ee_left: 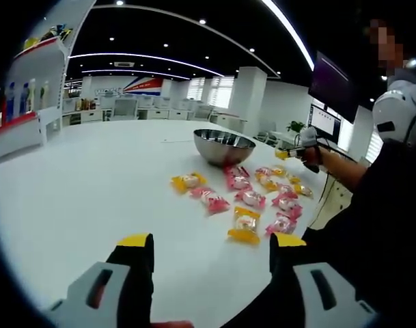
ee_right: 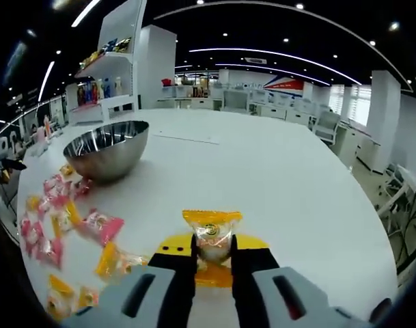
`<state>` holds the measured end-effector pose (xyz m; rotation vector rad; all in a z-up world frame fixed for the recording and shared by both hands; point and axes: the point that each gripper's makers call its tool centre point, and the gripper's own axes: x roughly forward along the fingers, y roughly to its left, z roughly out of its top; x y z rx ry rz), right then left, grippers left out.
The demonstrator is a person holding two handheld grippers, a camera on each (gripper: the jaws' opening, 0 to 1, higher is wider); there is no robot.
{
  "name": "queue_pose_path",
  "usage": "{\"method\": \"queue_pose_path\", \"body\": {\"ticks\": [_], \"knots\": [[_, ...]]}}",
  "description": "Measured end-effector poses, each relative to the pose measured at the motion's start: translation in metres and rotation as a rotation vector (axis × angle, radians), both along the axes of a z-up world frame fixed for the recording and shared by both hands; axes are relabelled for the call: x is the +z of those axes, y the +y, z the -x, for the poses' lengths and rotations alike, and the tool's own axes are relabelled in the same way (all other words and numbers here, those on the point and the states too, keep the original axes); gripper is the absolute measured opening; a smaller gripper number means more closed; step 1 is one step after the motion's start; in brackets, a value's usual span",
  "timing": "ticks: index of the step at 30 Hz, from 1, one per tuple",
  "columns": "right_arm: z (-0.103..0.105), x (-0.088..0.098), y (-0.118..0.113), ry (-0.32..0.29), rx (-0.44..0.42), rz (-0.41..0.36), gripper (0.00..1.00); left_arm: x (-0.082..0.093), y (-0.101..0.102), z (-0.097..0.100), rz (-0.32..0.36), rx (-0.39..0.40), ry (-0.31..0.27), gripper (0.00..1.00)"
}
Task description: Pick up the marshmallows scattered on the table and place them into the bowl on the table
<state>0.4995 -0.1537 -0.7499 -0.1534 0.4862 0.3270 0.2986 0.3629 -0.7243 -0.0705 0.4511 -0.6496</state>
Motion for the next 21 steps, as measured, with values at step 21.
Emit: {"method": "queue_pose_path", "body": {"ticks": [21], "knots": [[-0.010, 0.069, 0.072, -0.111, 0.175, -0.003, 0.21, 0.004, -0.003, -0.003, -0.002, -0.010, -0.006, 0.68]]}}
